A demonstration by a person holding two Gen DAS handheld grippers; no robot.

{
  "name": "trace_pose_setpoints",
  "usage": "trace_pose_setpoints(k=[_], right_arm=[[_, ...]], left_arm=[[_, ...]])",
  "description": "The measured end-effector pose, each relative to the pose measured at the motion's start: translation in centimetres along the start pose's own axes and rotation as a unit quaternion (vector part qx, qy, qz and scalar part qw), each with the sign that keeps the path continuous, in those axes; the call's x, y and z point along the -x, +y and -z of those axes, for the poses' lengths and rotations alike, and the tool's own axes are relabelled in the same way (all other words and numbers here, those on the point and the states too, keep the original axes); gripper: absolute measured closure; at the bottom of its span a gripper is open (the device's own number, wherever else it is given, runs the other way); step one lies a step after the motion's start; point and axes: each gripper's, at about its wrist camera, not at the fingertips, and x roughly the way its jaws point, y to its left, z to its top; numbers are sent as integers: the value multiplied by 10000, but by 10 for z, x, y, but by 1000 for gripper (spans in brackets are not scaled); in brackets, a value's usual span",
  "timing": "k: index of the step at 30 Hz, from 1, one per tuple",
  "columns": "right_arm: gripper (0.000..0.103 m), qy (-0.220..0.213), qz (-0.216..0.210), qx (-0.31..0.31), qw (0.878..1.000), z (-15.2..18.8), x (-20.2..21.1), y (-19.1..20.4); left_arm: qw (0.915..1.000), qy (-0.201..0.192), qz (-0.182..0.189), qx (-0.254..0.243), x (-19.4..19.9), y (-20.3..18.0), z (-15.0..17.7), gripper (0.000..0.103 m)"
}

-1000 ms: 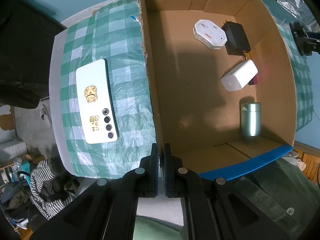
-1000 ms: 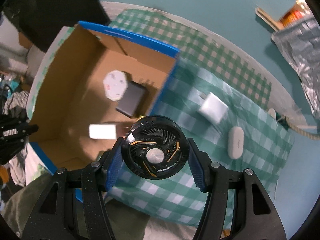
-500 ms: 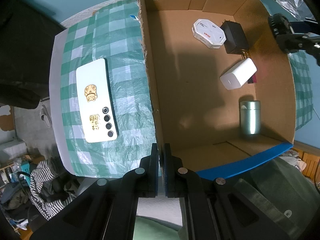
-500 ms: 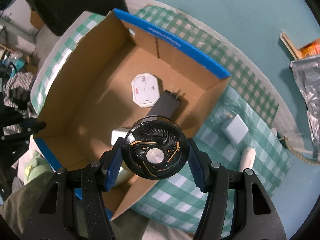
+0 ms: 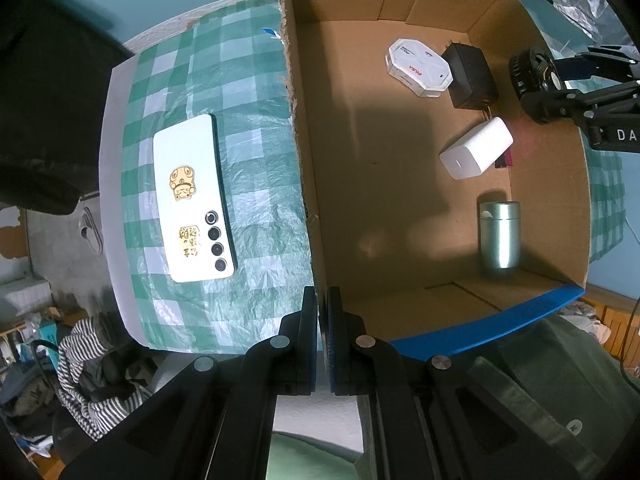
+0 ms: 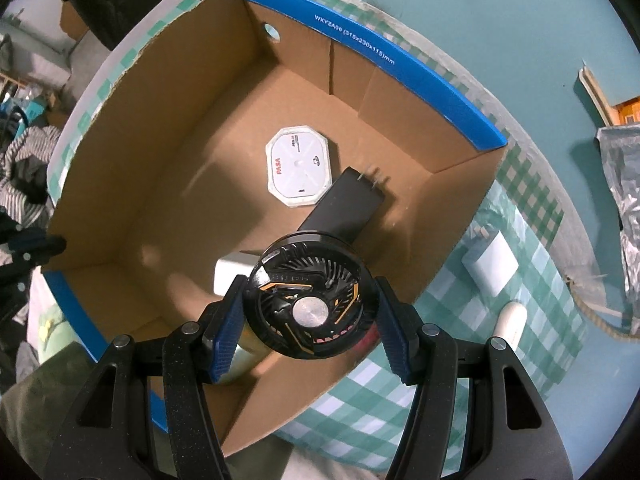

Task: Organize rigid objects
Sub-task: 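Carry the black fan with the right tool over the box, then open the right tool to release the fan beside the black charger, then move the right tool back over the white KINYO earbud case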

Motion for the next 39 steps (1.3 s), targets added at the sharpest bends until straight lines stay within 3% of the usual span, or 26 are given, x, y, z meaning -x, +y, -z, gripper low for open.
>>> trace_pose_setpoints(k=[11,26,39], right_arm=[[38,-308,-27,241,9992,-5,14,7],[36,-492,-210,-126,9985,3,34,-10],[35,-675,-204,-764,9946,35,56,-57]], left_arm=[[10000,10,-30,28,-1,-1,1,99],[10000,15,-6,93,0,0,4,99],[10000,10,-42,82,1,0,5,99]])
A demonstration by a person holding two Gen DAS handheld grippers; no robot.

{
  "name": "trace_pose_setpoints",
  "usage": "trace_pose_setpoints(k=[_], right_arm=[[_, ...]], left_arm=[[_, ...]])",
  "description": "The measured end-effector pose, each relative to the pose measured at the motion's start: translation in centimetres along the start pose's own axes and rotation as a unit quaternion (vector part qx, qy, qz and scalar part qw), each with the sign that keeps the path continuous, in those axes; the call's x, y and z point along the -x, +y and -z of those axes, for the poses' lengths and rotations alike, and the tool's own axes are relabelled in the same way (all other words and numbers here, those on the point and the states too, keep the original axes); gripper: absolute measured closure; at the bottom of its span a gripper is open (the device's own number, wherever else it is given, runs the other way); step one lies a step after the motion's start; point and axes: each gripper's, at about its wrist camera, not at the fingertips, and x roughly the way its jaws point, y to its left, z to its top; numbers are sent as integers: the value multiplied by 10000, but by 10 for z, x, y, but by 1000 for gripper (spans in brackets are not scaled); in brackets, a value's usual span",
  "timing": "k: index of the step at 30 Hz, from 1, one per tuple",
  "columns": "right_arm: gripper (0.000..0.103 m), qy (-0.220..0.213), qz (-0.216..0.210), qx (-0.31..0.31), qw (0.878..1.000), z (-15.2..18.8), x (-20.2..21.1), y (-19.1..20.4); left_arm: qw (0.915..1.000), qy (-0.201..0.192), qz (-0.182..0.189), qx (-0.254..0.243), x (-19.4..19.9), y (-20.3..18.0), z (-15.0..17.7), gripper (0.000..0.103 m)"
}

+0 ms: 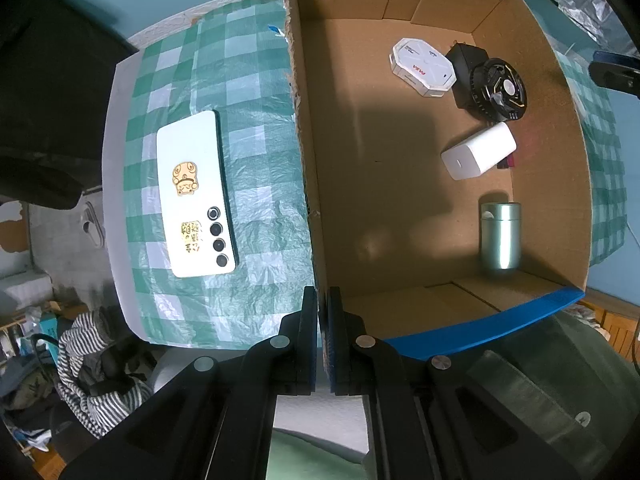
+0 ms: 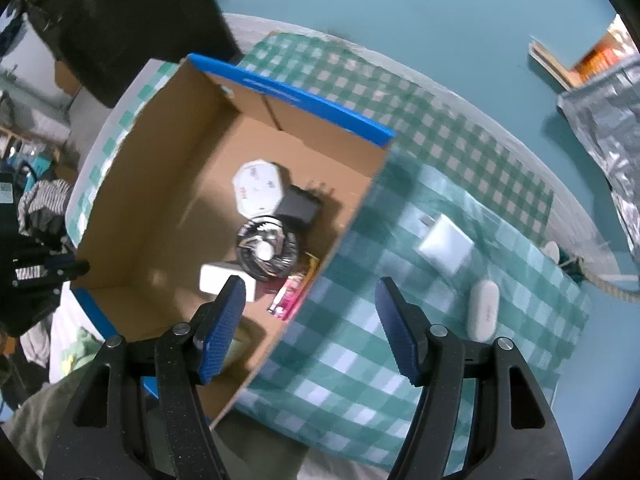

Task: Organize rigid objects
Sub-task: 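Move the right tool back over the white KINYO earbud case, then close the right tool on the white earbud case and lift it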

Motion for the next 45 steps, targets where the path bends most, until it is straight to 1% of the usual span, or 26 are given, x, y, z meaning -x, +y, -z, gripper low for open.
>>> trace_pose_setpoints(k=[6,9,11,17,19,22,26,33,35,39,40,42,45], right_arm=[[35,-7,104,-183,9998,11,7,-26],[35,26,137,-318,9994,19,6,-43],[35,95,234,-390,9989,24,1,-59],[35,296,550,-771,9951,39,-27,-124],[35,361,575,-933,9933,44,-37,-146],[35,389,607,-1031,9920,47,-49,-167],[35,478,580,-1098,9911,48,-66,-182],[35,612,674,-904,9917,47,-93,-192],[38,618,685,-898,9917,47,-97,-194],[47,685,651,-942,9911,47,-106,-200],[52,709,621,-950,9910,47,-108,-201],[57,766,594,-925,9910,48,-113,-202],[63,817,557,-910,9909,48,-117,-201]], left_arm=[[10000,8,-26,-4,0,-1,0,99],[10000,14,-33,6,0,-1,0,99],[10000,25,-38,16,0,-2,0,99],[10000,42,-65,16,-1,-3,1,99],[10000,52,-79,26,-2,-4,1,99],[9999,60,-102,52,-2,-5,1,99],[9998,68,-123,101,-1,-5,1,99],[9996,80,-147,212,0,-5,1,99],[9995,81,-155,255,0,-5,1,99],[9992,93,-163,343,0,-5,1,99],[9992,97,-172,357,0,-5,2,99],[9990,97,-184,386,1,-5,2,99],[9988,112,-184,434,1,-4,3,99]])
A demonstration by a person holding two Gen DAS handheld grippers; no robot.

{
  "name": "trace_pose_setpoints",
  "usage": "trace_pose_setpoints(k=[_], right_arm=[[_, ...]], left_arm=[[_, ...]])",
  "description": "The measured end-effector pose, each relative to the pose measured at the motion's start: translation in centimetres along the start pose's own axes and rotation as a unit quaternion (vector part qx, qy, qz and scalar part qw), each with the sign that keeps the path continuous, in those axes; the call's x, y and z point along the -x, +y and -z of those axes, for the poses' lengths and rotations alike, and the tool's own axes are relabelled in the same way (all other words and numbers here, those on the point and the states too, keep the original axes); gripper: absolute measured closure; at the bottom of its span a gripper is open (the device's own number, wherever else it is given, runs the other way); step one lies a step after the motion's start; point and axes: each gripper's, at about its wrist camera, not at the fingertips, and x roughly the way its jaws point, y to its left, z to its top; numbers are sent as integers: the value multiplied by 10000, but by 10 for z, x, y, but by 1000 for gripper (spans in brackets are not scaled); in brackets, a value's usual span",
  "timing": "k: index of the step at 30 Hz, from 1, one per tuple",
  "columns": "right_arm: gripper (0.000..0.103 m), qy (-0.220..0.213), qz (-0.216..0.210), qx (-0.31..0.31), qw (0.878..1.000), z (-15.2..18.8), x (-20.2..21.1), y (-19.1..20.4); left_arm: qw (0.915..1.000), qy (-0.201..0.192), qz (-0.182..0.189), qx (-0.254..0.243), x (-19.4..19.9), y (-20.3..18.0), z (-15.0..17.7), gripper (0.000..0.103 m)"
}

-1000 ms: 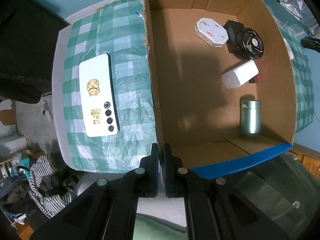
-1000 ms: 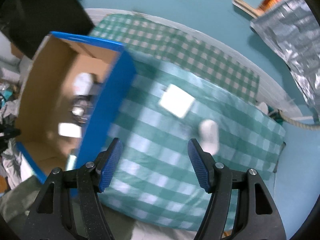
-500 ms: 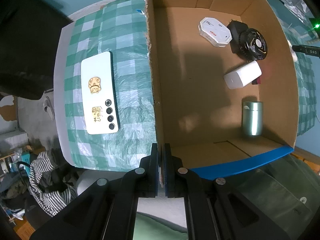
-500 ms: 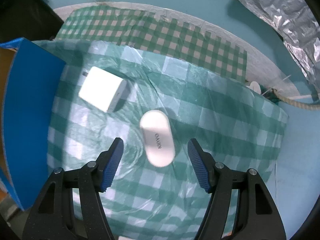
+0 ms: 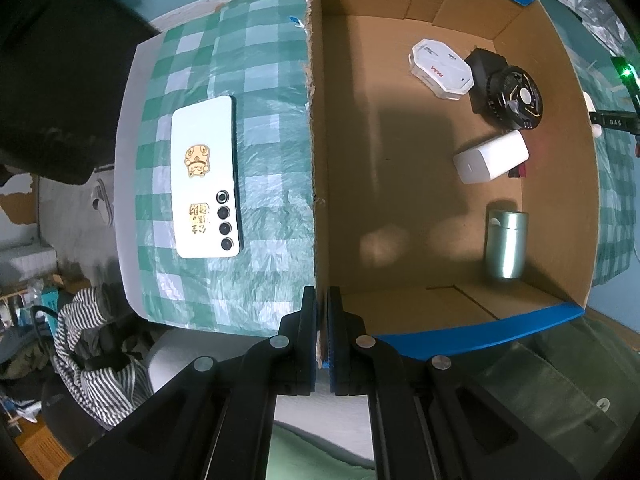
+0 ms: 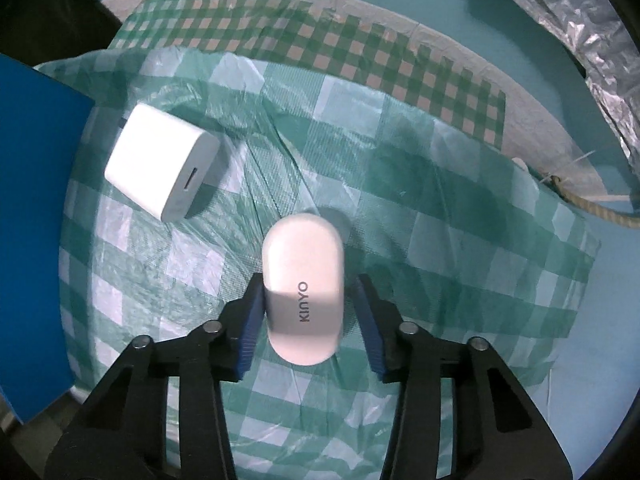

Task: Organize rigid objects
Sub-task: 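Close the right tool on the white earbud case and lift it, then carry the white earbud case with the right tool into the box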

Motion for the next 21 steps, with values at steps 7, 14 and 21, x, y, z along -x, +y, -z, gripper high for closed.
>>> trace_pose_setpoints(k=[7,14,21], right_arm=[[67,-29,81,0,10000,1,1,5],[67,51,-3,-22,10000,4,14,16],[67,14,-175,60,9998,9,35,31]], left_arm=[[10000,32,-21,2,0,-1,0,99],[10000,31,-3,-4,-1,-1,-1,99],[10000,14,29,-12,-1,0,-2,99]])
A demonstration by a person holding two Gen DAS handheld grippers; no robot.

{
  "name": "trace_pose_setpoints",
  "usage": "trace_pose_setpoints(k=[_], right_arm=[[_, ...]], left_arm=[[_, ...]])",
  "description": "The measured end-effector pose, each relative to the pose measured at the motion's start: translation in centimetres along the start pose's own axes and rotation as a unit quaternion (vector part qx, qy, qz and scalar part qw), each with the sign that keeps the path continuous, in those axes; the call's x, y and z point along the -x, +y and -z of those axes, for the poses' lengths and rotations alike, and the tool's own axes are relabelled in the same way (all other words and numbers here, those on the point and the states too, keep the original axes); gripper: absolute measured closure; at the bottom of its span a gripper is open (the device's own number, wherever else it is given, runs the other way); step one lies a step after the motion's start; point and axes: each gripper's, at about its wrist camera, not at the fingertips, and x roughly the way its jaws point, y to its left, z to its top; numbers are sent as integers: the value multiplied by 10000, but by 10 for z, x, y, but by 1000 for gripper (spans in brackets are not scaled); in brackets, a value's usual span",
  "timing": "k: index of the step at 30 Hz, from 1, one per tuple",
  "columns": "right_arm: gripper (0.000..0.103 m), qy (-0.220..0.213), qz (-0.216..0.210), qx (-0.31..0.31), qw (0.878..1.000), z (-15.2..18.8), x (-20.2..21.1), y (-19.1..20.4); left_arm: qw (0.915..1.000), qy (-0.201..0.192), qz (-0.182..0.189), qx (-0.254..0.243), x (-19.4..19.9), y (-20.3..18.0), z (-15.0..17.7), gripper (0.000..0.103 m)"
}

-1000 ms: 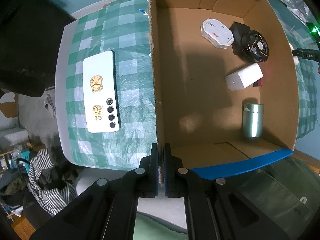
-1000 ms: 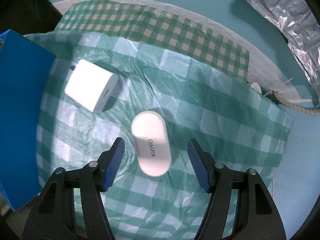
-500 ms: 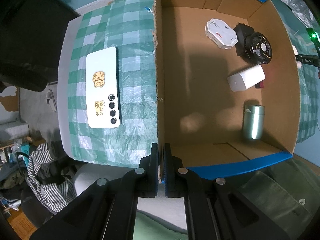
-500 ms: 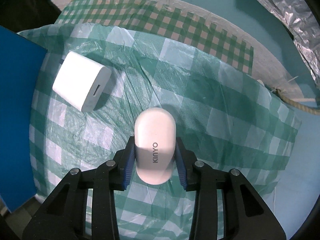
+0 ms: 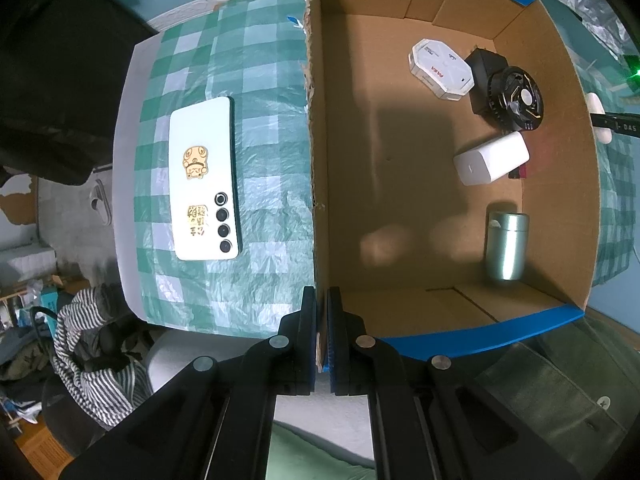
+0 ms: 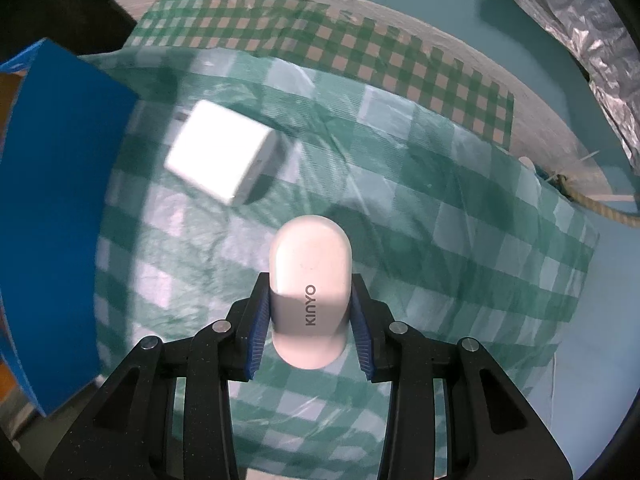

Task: Organize rigid objects
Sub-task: 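Carry the white earbud case with the right tool into the box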

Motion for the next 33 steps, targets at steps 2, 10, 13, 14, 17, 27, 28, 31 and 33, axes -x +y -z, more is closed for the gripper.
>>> trace_pose_setpoints(k=[2,10,13,14,17,27,28,31,33], right_arm=[[67,-24,-65,53,10000,2,8,8],[67,-162,-275,301,9990,7,35,41],[67,-228,-354,438,9982,8,46,56],[67,-249,-386,492,9977,9,50,60],[67,-328,-466,658,9962,10,62,74],[67,-494,-625,1311,9882,14,93,128],[67,-498,-626,1369,9874,14,94,132],[67,-490,-622,1562,9846,14,96,147],[67,-487,-612,1702,9823,14,97,156]], left_arm=[[10000,3,1,2,0,0,0,99],[10000,9,-4,-17,0,-1,-2,99],[10000,7,1,-12,0,-2,-2,99],[10000,7,2,-10,0,-2,-2,99],[10000,6,1,-13,0,-2,-2,99],[10000,1,5,-36,0,-2,-3,99],[10000,1,4,-37,0,-2,-3,99],[10000,-5,7,-53,-1,-2,-3,99],[10000,-9,11,-53,-1,-2,-3,99]])
